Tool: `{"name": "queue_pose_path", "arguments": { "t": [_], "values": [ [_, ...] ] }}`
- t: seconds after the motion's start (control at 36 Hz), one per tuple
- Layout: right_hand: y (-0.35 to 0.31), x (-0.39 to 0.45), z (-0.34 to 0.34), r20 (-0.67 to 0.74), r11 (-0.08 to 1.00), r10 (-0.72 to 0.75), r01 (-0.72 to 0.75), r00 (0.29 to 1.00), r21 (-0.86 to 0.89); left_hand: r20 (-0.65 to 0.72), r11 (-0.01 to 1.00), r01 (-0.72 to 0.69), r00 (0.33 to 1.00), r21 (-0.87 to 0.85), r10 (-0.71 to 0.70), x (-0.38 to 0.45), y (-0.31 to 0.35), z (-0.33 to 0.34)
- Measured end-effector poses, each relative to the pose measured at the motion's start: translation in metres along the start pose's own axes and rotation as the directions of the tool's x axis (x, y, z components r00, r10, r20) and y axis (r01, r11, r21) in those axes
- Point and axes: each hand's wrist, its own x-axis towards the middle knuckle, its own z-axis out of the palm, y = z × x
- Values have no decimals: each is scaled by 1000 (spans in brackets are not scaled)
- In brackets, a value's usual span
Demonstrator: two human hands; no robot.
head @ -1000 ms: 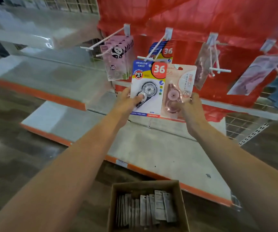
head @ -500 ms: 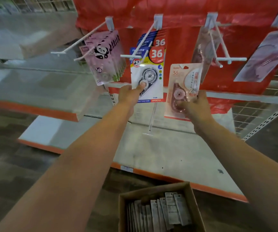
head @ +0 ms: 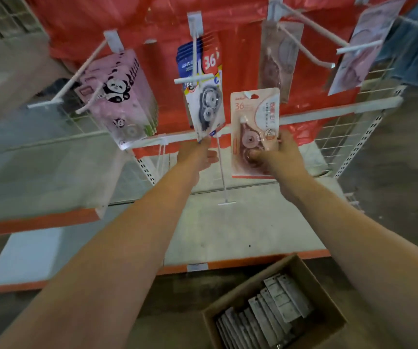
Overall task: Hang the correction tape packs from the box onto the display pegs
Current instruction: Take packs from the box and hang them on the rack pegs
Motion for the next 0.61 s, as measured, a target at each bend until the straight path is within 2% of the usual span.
{"name": "queue_pose_path", "arguments": {
  "t": [0.08,0.22,0.39,0.5,0.61],
  "values": [
    [7,-12,-2,-12,1000,13,-13,1000,-9,55,999,46,997,10,-46,-12,-12,1],
    [13,-38,-8,-28,998,30,-32,999,-51,181,999,35,983,15,-37,-45,-26,8],
    [4,-94,-9,-34,999,1,-3,999,-42,412,999,-48,910,3,43,-109,-32,-1],
    [-26,-144,-11,-1,996,-28,27,1000,-83,463,991,-133,877,-23,128,-161,-23,-15],
    [-73,-188,-12,24,989,-46,49,999,-136,428,972,-226,873,-71,234,-212,8,-39]
  ]
}}
